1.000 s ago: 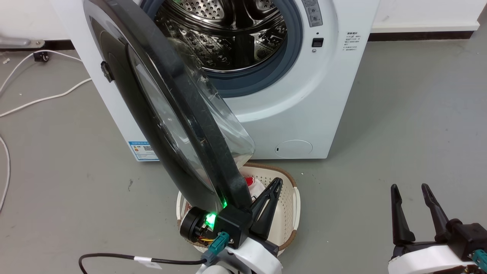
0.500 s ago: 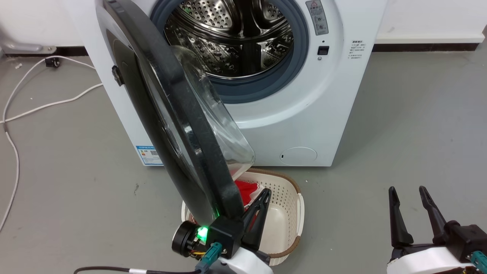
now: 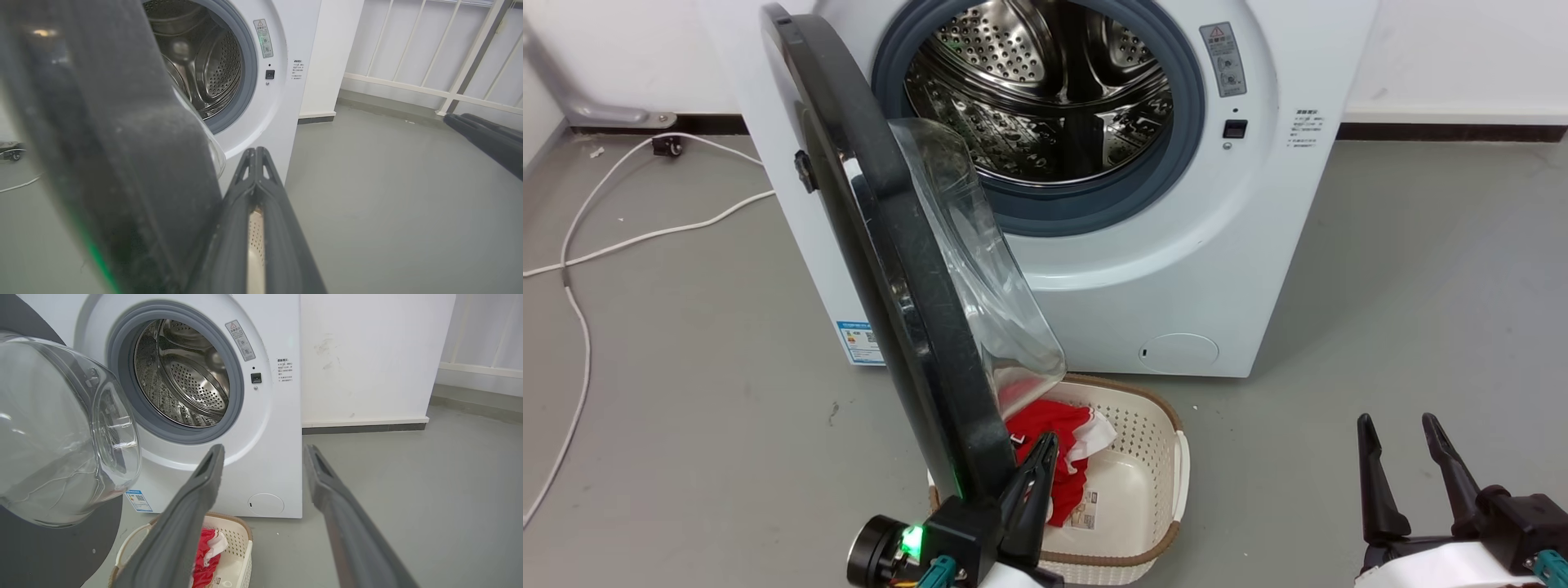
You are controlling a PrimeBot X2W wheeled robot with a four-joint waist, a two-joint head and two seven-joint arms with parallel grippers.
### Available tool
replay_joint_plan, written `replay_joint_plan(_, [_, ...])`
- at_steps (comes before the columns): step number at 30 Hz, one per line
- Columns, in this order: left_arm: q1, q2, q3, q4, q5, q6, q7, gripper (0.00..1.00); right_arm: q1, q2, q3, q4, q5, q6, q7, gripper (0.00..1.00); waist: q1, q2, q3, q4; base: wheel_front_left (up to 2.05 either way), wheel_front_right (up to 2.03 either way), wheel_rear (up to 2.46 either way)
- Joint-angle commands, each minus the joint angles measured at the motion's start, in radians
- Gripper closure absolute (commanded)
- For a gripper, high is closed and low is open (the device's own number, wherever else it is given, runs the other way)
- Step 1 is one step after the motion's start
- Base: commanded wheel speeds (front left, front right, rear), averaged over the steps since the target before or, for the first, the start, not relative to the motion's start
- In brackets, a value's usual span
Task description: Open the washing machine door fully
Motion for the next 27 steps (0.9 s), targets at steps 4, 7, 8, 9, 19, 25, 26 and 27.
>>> replay_joint_plan(4, [0.038,0.035,0.028,-0.033,-0.005,0.031,0.018,1.00,0.015,0.002,0.000,0.000,0.010,-0.001,0.000,0.00,0.0000,0.0000,-0.004,0.021,0.00,0.00,0.00])
replay_joint_plan(7, [0.055,0.051,0.038,-0.059,-0.004,0.046,0.024,1.00,0.018,0.002,0.000,0.003,0.013,-0.001,-0.001,0.00,0.0000,0.0000,-0.006,0.036,0.00,0.00,0.00])
replay_joint_plan(8, [0.061,0.055,0.041,-0.069,-0.002,0.050,0.025,1.00,0.018,0.002,-0.001,0.004,0.014,-0.001,-0.001,0.00,0.0000,0.0000,-0.006,0.042,0.00,0.00,0.00])
replay_joint_plan(9, [0.068,0.058,0.044,-0.081,0.000,0.057,0.026,1.00,0.018,0.002,-0.002,0.005,0.014,-0.001,-0.001,0.00,0.0000,0.0000,-0.007,0.048,0.00,0.00,0.00])
replay_joint_plan(19, [0.132,0.091,0.071,-0.189,0.010,0.112,0.039,1.00,0.023,0.002,-0.018,0.006,0.016,-0.001,0.001,0.00,0.0000,0.0000,0.001,0.132,0.00,0.00,0.00])
replay_joint_plan(25, [0.156,0.106,0.091,-0.222,0.007,0.139,0.049,1.00,0.021,0.002,-0.024,0.003,0.017,-0.001,0.002,0.00,0.0000,0.0000,0.008,0.183,0.00,0.00,0.00])
replay_joint_plan(26, [0.158,0.109,0.096,-0.223,0.006,0.142,0.049,1.00,0.020,0.002,-0.023,0.002,0.016,-0.001,0.003,0.00,0.0000,0.0000,0.009,0.189,0.00,0.00,0.00])
replay_joint_plan(27, [0.159,0.112,0.101,-0.224,0.006,0.147,0.050,1.00,0.019,0.002,-0.024,0.001,0.017,-0.001,0.003,0.00,0.0000,0.0000,0.010,0.195,0.00,0.00,0.00])
